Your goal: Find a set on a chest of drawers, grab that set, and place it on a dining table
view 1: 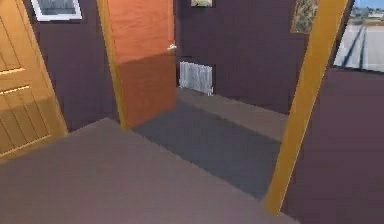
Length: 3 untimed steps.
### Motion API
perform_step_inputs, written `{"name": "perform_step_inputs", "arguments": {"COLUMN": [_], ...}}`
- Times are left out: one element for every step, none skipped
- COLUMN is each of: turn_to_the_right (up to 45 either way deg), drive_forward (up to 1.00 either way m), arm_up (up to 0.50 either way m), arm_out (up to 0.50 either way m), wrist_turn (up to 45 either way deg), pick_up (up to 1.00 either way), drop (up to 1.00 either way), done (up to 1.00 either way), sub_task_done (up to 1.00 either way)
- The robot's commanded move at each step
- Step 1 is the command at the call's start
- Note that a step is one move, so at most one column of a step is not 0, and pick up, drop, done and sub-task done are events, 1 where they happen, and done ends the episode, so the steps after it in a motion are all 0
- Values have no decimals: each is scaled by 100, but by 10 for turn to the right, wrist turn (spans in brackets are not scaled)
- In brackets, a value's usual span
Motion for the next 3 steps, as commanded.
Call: {"name": "perform_step_inputs", "arguments": {"turn_to_the_right": [0,90,0], "drive_forward": [100,0,20], "arm_up": [0,0,0], "arm_out": [0,0,0], "wrist_turn": [0,0,0], "pick_up": [0,0,0], "drop": [0,0,0], "done": [0,0,0], "sub_task_done": [0,0,0]}}
